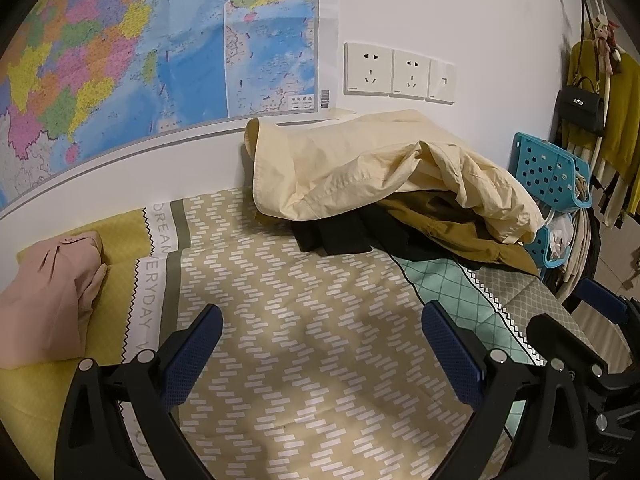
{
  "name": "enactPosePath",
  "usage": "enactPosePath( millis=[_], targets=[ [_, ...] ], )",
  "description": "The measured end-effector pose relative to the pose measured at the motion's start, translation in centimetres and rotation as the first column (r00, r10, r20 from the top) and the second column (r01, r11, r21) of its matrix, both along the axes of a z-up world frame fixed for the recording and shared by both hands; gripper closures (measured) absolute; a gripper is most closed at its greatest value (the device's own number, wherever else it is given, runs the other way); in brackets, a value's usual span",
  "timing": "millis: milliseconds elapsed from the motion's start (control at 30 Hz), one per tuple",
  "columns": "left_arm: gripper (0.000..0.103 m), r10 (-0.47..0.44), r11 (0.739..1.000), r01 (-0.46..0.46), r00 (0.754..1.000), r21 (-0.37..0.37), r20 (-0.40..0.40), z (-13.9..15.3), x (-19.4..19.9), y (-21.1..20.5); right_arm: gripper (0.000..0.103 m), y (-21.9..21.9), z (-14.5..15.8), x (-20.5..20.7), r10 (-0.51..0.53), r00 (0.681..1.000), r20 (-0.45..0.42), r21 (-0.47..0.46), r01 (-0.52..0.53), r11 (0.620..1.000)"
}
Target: Fold large clothes
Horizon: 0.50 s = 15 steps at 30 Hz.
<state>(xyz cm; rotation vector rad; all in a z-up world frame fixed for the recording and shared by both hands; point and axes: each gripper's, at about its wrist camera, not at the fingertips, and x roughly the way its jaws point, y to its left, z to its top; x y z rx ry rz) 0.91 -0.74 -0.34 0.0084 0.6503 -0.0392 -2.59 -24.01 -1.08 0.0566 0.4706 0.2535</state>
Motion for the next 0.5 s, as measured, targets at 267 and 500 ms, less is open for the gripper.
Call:
enactPosePath(
  millis=[267, 500],
  targets=[
    [0.007, -0.010, 1.000, 0.010, 1.000, 0.000, -0.005, 0.1, 0.8, -0.1, 0.005, 0.5, 0.1, 0.8, 0.009, 1.000, 0.000, -0.030, -0.009, 1.000],
    [0.007, -0.005, 1.000, 0.005, 1.000, -0.010, -0.014, 0.1, 2.2, 0.4, 0.005, 0.9, 0.9, 1.9, 0.011, 1.000, 0.015, -0.057, -0.010, 0.998]
  ],
)
